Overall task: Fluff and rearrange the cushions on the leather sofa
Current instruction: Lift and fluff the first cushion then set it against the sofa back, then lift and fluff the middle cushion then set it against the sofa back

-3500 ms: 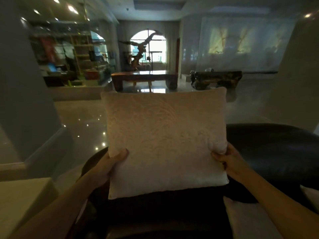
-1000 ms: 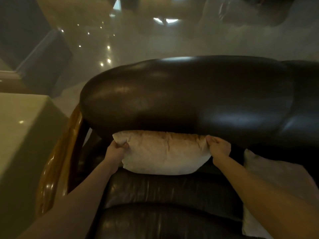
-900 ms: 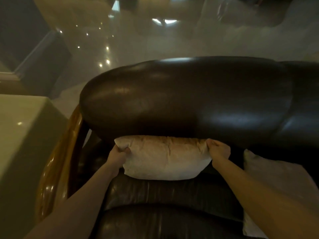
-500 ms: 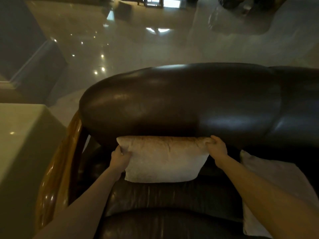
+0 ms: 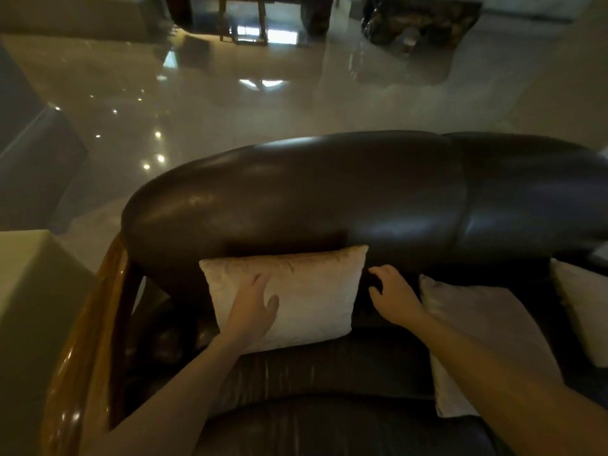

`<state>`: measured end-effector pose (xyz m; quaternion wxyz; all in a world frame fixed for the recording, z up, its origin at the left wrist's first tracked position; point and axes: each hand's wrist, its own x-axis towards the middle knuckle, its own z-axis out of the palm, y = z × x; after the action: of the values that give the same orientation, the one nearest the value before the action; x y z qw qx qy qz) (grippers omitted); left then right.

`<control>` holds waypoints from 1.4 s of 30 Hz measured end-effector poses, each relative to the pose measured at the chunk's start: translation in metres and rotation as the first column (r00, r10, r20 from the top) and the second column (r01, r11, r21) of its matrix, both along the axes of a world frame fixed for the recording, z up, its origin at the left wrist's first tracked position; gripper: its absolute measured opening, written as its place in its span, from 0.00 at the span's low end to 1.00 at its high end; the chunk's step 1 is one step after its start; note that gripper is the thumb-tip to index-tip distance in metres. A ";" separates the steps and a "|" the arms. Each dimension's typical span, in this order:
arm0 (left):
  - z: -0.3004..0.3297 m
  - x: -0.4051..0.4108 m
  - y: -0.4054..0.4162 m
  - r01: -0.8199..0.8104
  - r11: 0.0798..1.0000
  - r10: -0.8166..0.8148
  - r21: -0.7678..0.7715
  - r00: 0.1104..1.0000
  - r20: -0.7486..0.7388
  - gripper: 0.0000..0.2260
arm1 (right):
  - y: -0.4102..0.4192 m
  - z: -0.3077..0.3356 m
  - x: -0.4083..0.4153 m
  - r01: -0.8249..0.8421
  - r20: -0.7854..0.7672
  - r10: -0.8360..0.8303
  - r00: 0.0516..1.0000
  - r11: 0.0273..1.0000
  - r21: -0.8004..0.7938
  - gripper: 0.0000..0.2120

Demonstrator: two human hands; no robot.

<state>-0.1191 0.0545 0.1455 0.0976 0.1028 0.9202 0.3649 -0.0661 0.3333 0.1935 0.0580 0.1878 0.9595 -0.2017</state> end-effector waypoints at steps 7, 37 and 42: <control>0.043 0.036 0.072 0.218 0.924 -0.299 -0.314 0.924 -0.239 0.28 | 0.040 0.040 0.063 -0.120 0.018 0.120 0.993 0.957 0.265 0.27; 0.014 0.247 0.429 0.414 0.833 -0.434 -0.366 0.900 0.030 0.25 | 0.405 -0.051 0.358 0.204 0.157 -0.186 0.970 0.973 -0.109 0.25; -0.023 0.229 0.449 0.403 0.858 -0.382 -0.317 0.915 0.130 0.24 | 0.438 -0.080 0.358 0.235 0.278 -0.195 0.941 0.965 -0.118 0.23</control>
<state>0.1102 0.5037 0.1226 0.2146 0.2585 0.9251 0.1772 0.2920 0.7714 0.1133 0.1768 0.3119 0.8991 -0.2513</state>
